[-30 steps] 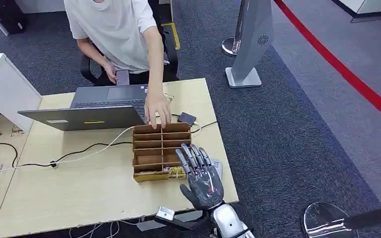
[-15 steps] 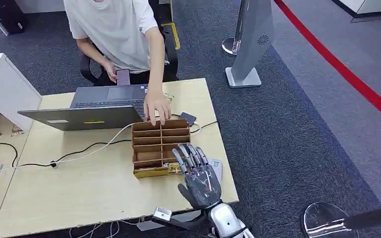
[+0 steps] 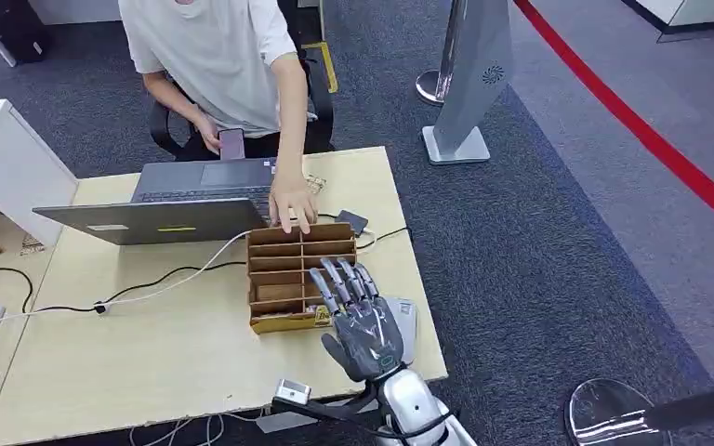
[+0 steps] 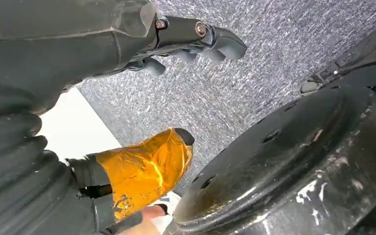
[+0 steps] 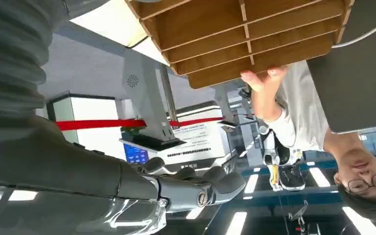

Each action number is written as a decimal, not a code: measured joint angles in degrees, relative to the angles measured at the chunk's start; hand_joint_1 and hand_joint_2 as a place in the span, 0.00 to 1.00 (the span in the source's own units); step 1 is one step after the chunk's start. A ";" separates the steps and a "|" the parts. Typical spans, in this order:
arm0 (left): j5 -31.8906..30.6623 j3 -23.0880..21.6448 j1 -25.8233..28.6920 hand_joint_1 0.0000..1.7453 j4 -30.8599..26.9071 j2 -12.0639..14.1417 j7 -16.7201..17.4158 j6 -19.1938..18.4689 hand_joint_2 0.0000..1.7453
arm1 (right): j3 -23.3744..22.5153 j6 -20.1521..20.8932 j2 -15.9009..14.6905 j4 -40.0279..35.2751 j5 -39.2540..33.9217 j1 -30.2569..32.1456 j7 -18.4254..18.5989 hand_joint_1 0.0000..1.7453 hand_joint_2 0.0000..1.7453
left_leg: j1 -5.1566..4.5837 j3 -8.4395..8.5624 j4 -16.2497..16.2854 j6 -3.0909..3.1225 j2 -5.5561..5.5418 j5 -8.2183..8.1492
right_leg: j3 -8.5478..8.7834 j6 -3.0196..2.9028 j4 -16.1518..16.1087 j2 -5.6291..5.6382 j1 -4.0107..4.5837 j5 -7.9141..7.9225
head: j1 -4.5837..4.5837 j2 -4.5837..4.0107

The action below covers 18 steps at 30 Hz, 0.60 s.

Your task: Pass the card to the sensor for recognition and then transmit it.

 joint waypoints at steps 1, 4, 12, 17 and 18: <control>0.02 0.00 -0.01 0.00 0.00 0.00 0.00 0.00 1.00 | 0.00 0.02 0.02 0.09 -0.26 -0.02 -0.09 0.00 1.00 | 0.00 0.00 0.00 0.00 0.00 0.00 | 0.00 0.00 0.00 0.00 0.00 0.00 | 0.00 0.00; -0.07 0.11 -0.01 0.00 0.00 0.00 0.00 0.04 1.00 | 0.18 0.00 0.00 0.39 -1.16 -0.01 0.26 0.00 1.00 | 0.00 0.00 0.00 0.00 0.00 0.00 | -0.02 0.00 0.00 0.00 0.00 0.00 | 0.02 0.00; -0.35 1.42 -0.02 0.00 0.00 -0.07 0.02 0.31 1.00 | -0.29 0.02 -0.55 0.90 -0.11 1.60 -1.49 0.00 1.00 | 0.00 -0.01 0.00 0.00 0.01 0.00 | -0.06 0.00 0.00 0.01 0.00 0.00 | 0.00 0.00; -0.70 1.95 -0.03 0.00 0.00 -0.09 0.07 0.28 1.00 | -1.86 0.02 -1.03 1.99 0.92 3.64 -0.24 0.00 1.00 | 0.00 -0.04 0.00 0.00 0.01 -0.01 | -0.07 -0.01 -0.01 0.01 0.00 -0.01 | 0.00 0.00; -0.79 1.97 -0.03 0.00 0.00 -0.09 0.09 0.28 1.00 | -2.08 0.02 -1.16 2.30 0.92 3.96 0.24 0.00 1.00 | 0.00 -0.05 0.00 0.00 0.02 -0.01 | -0.09 -0.01 -0.01 0.01 0.00 -0.01 | 0.02 0.00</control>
